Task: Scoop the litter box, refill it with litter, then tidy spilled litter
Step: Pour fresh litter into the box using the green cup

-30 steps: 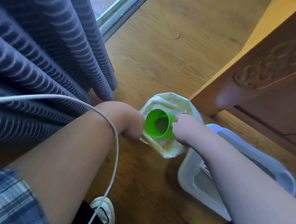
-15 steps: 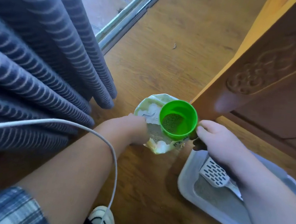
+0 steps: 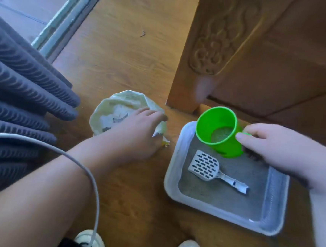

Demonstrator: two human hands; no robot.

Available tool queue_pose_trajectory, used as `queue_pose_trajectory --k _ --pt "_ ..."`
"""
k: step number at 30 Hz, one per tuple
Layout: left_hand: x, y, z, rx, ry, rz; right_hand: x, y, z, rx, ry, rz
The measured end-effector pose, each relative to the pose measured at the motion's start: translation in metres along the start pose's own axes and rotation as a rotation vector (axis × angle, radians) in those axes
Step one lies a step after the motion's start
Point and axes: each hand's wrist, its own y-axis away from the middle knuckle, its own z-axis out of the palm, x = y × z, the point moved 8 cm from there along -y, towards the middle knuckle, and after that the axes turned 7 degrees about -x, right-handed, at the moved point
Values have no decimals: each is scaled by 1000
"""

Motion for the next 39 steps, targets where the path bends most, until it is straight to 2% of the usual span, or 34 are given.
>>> queue_pose_trajectory --k 4,8,10,13,19,24,39 --pt "28 -8 21 -84 -29 0 59 22 11 -113 161 263" --pt "55 -17 46 -145 -133 51 92 31 30 -243 157 362" --pt "61 -20 52 -160 -165 59 94 32 36 -285 221 364" --pt "67 -21 54 -209 -87 49 89 26 47 -349 315 363" --pt "60 -24 79 -423 -119 12 65 3 68 -454 427 302" --pt "56 -30 69 -358 -64 -3 55 -9 79 -514 520 291" --pt "48 -36 73 -380 -26 16 38 -18 78 -514 527 286"
